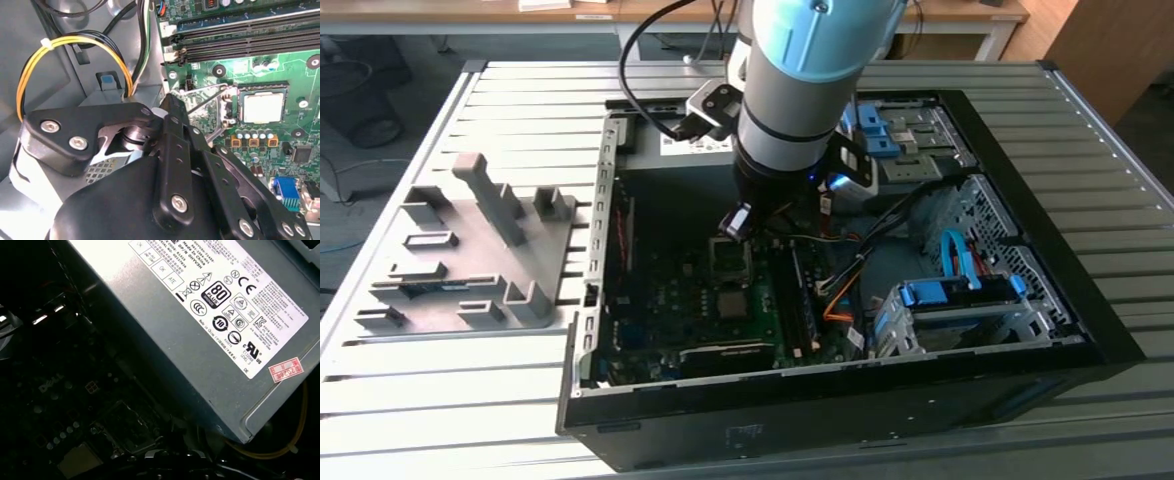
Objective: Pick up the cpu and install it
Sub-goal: 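Close the cpu cover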
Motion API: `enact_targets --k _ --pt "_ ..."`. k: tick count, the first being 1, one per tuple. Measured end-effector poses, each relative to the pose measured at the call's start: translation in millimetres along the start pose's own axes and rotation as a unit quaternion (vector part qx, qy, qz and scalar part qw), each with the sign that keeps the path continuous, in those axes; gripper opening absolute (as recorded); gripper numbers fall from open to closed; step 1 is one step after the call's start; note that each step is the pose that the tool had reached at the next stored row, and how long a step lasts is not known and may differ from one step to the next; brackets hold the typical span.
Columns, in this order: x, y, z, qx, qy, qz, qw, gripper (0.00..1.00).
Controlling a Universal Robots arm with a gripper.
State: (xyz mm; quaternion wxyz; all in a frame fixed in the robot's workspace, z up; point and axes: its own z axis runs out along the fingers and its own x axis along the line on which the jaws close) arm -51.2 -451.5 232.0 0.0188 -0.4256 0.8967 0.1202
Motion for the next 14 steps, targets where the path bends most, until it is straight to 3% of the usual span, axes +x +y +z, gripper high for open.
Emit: enact_targets --k 9,14 --pt "0.3 0.0 -2.9 0.0002 0.0006 -0.001 1.0 0.1" --pt "0.3 -0.1 -3.9 0.0032 0.0046 -0.002 1.0 0.1"
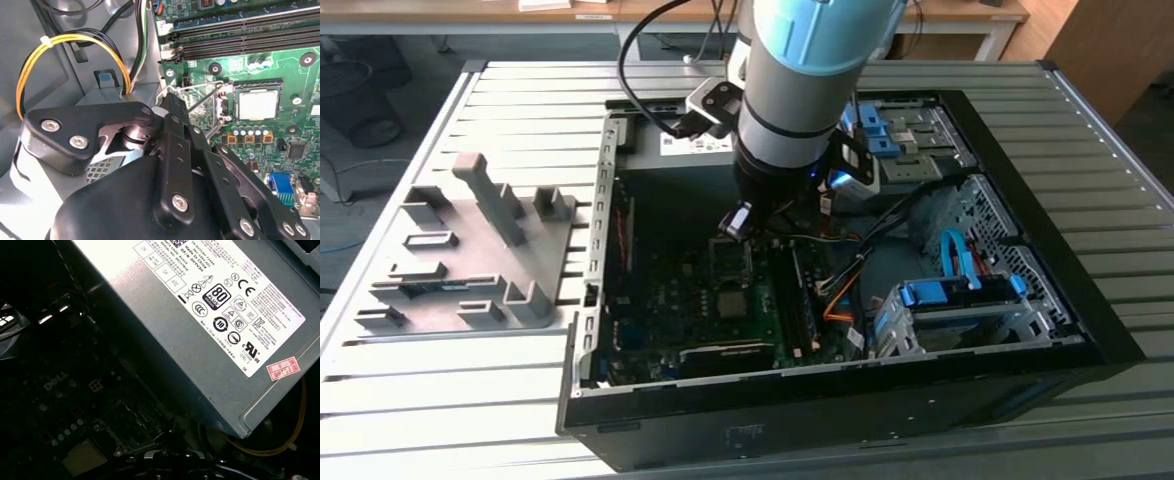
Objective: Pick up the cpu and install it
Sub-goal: 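Close the cpu cover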
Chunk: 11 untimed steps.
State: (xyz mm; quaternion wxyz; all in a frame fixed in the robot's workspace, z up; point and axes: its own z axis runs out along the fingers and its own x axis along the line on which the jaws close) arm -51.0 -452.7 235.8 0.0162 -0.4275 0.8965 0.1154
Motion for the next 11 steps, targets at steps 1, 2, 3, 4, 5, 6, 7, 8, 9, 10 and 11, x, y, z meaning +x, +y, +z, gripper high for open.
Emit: enact_targets --k 1,2,3,4,5,6,7,8,9,10,11 --pt "0.0 0.1 -0.5 0.0012 0.0015 0.0 1.0 0.1" --pt "0.0 0.2 -1.0 0.0022 0.0029 0.0 1.0 0.1" --pt "-0.1 0.3 -1.5 0.0032 0.0043 -0.001 1.0 0.1" --pt "-0.1 0.4 -1.8 0.0041 0.0055 -0.001 1.0 0.1" --pt "-0.1 0.4 -2.1 0.005 0.0066 -0.001 1.0 0.1" --pt "-0.1 0.4 -2.2 0.0058 0.0076 -0.001 1.0 0.1" --pt "0.0 0.4 -2.2 0.0064 0.0085 -0.001 0.9999 0.1" --pt "0.0 0.4 -2.2 0.0071 0.0094 -0.001 0.9999 0.1" --pt "0.0 0.4 -2.4 0.0079 0.0104 -0.002 0.9999 0.1" --pt "0.0 0.3 -2.3 0.0085 0.0113 -0.002 0.9999 0.1" --pt "0.1 0.3 -2.4 0.0092 0.0122 -0.002 0.9999 0.1"
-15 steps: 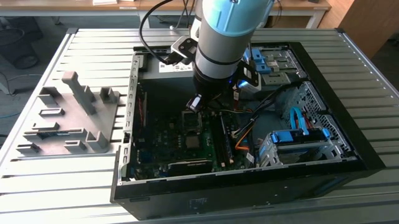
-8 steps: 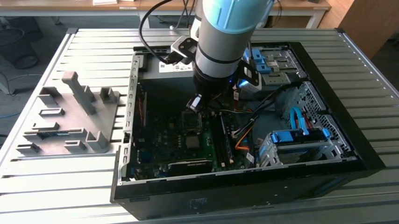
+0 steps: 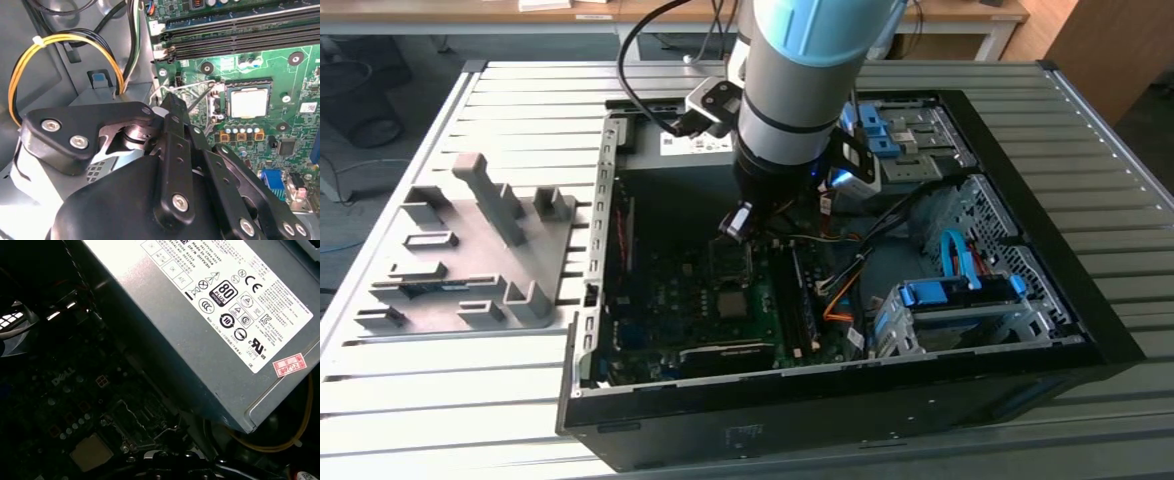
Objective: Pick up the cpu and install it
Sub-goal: 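Close the cpu cover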
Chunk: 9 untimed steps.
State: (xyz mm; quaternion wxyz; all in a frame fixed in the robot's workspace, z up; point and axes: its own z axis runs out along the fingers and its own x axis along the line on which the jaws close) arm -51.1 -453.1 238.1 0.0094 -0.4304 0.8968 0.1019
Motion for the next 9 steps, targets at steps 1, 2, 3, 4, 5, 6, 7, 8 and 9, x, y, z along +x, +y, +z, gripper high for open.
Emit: enact_targets --k 1,2,3,4,5,6,7,8,9 --pt "0.1 0.0 -0.1 0.0006 0.0008 0.0 1.0 0.1" --pt "0.1 -0.1 0.0 0.0011 0.0015 0.0 1.0 0.1" --pt "0.1 -0.1 -0.1 0.0017 0.0022 0.0 1.0 0.1" --pt "0.1 -0.1 -0.1 0.0027 0.0035 0.0 1.0 0.1" --pt "0.2 -0.1 -0.1 0.0034 0.0044 -0.001 1.0 0.1" --pt "0.3 -0.2 -0.2 0.0039 0.0052 -0.001 1.0 0.1" --pt "0.4 -0.3 -0.2 0.0044 0.0058 -0.001 1.0 0.1" --pt "0.4 -0.3 -0.1 0.0049 0.0064 -0.001 1.0 0.1" --pt "0.4 -0.3 0.0 0.0055 0.0072 -0.001 1.0 0.1"
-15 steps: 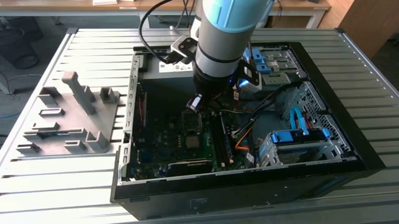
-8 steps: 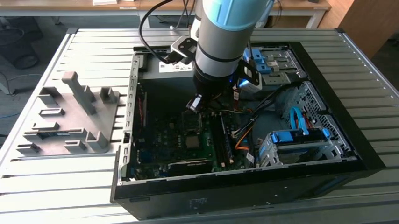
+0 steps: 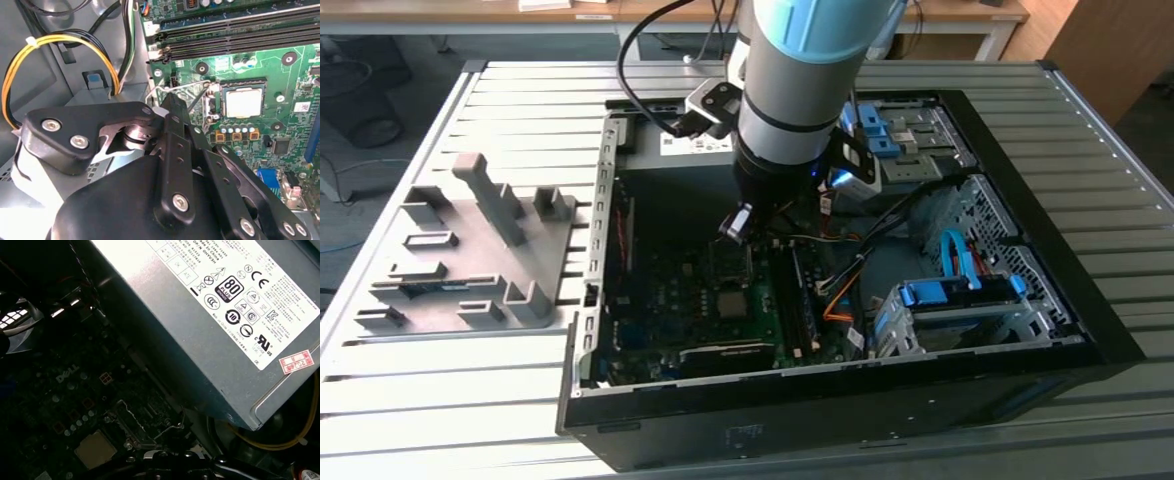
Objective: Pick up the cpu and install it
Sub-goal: 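Close the cpu cover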
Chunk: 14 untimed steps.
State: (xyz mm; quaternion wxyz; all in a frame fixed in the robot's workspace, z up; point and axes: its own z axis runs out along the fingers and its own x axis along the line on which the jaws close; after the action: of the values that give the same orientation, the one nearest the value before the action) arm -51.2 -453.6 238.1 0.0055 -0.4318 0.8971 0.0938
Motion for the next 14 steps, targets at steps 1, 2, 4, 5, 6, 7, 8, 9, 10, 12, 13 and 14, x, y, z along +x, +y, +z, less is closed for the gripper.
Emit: enact_targets --k 1,2,4,5,6,7,8,9,10,12,13,14 --pt "0.0 0.0 0.0 0.0007 0.0009 0.0 1.0 0.1" --pt "0.1 -0.1 -0.1 0.0012 0.0016 0.0 1.0 0.1" --pt "0.4 -0.2 -0.2 0.0019 0.0025 0.0 1.0 0.1" --pt "0.6 -0.4 -0.2 0.002 0.0026 0.0 1.0 0.1" --pt "0.9 -0.6 -0.2 0.0021 0.0027 0.0 1.0 0.1" --pt "1.2 -0.9 -0.3 0.0021 0.0028 0.0 1.0 0.1" --pt "1.4 -1.0 -0.4 0.0023 0.003 0.0 1.0 0.1" --pt "1.4 -1.1 -0.4 0.0024 0.0032 0.0 1.0 0.1" --pt "1.7 -1.2 -0.5 0.0026 0.0034 0.0 1.0 0.1" --pt "2.0 -1.5 -0.5 0.0029 0.0037 0.0 1.0 0.1" --pt "2.3 -1.7 -0.6 0.003 0.0039 0.0 1.0 0.1" --pt "2.5 -1.9 -0.7 0.0031 0.004 0.0 1.0 0.1"
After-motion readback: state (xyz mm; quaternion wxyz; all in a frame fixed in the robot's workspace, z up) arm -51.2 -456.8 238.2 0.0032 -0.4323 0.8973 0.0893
